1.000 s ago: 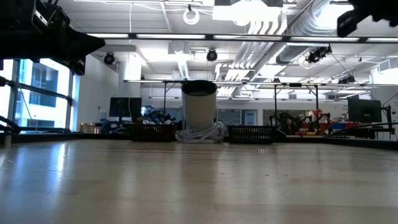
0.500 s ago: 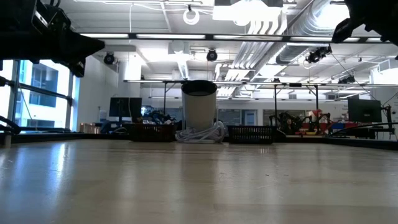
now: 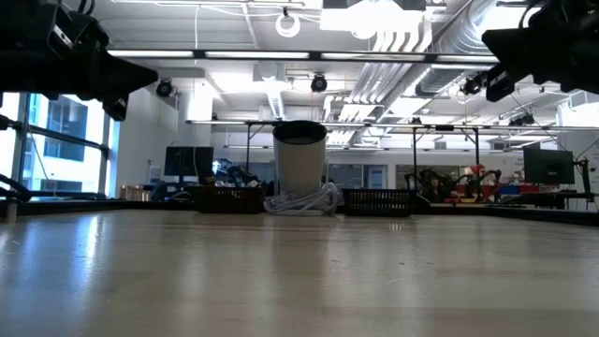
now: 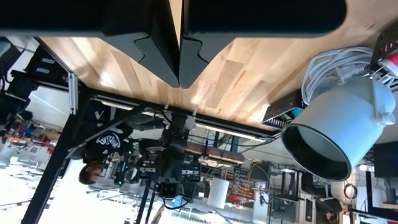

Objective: Pick & Place Office items
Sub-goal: Return to Home Position

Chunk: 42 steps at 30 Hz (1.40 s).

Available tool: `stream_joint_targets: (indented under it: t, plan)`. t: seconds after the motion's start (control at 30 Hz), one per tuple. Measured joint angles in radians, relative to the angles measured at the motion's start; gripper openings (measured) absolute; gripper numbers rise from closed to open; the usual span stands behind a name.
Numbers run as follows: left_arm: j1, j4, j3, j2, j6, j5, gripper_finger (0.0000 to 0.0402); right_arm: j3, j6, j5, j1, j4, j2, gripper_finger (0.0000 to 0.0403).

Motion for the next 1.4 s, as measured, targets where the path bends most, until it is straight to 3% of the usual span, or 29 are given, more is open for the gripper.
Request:
stream_joint_targets:
  t: [0.17, 0.33, 0.77, 1.0, 1.23, 1.4]
  plan:
    - [0.000, -0.014, 0.000, 0.000, 0.006, 0.000, 0.0000, 0.000, -0.095, 0.075, 0.136, -0.061, 0.001, 0.0002]
    - [0.000, -0.037, 0.000, 0.000, 0.005, -0.004, 0.0000, 0.000, -0.157, 0.283, 0.257, -0.223, 0.011, 0.0002]
    - [0.000, -0.103, 0.003, 0.000, 0.021, -0.075, 0.0000, -0.002, -0.166, 0.634, 0.493, -0.292, 0.101, 0.0002]
    - [0.000, -0.114, 0.003, 0.040, 0.040, -0.077, 0.0000, -0.002, -0.136, 0.748, 0.564, -0.278, 0.230, 0.0002]
    - [0.000, -0.111, 0.002, 0.165, 0.027, -0.089, 0.0000, -0.003, -0.116, 0.825, 0.610, -0.249, 0.308, 0.0002]
    - [0.000, -0.042, -0.004, 0.237, 0.035, -0.031, 0.0000, -0.003, -0.089, 0.899, 0.636, -0.247, 0.343, 0.0002]
